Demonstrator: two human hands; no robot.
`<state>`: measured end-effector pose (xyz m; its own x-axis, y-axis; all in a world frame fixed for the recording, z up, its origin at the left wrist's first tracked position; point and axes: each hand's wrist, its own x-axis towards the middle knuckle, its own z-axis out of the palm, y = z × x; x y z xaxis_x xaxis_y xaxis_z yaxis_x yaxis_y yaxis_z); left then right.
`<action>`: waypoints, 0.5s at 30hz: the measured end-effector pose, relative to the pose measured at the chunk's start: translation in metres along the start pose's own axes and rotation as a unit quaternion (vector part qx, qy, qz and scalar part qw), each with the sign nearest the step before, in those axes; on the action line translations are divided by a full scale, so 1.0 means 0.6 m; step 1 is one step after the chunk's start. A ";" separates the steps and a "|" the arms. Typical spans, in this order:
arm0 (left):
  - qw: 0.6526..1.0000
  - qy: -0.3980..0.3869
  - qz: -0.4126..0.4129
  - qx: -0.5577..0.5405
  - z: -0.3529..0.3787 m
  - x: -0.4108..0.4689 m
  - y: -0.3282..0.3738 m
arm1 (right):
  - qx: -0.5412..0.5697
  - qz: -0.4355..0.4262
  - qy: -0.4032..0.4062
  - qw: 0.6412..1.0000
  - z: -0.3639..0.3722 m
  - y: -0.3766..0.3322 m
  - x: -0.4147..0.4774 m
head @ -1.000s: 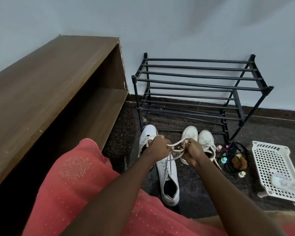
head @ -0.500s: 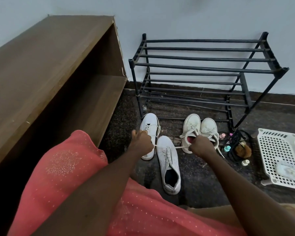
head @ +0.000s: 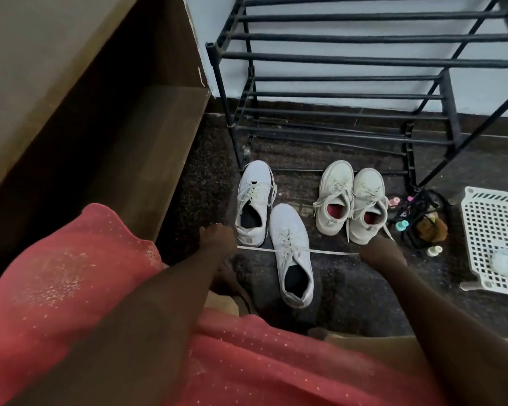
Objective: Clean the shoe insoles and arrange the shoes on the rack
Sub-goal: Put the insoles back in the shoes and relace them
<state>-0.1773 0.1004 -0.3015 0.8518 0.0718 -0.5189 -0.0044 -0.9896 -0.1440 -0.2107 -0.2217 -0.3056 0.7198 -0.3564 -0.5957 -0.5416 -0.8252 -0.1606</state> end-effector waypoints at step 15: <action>0.948 -0.037 0.171 -0.264 0.100 0.030 0.156 | 0.010 -0.119 -0.071 0.990 0.130 -0.103 0.029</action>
<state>-0.1936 0.0168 -0.3748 0.8085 -0.2761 -0.5197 0.0056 -0.8794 0.4760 -0.1987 -0.1429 -0.3676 0.7601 -0.0868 -0.6440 -0.3741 -0.8688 -0.3244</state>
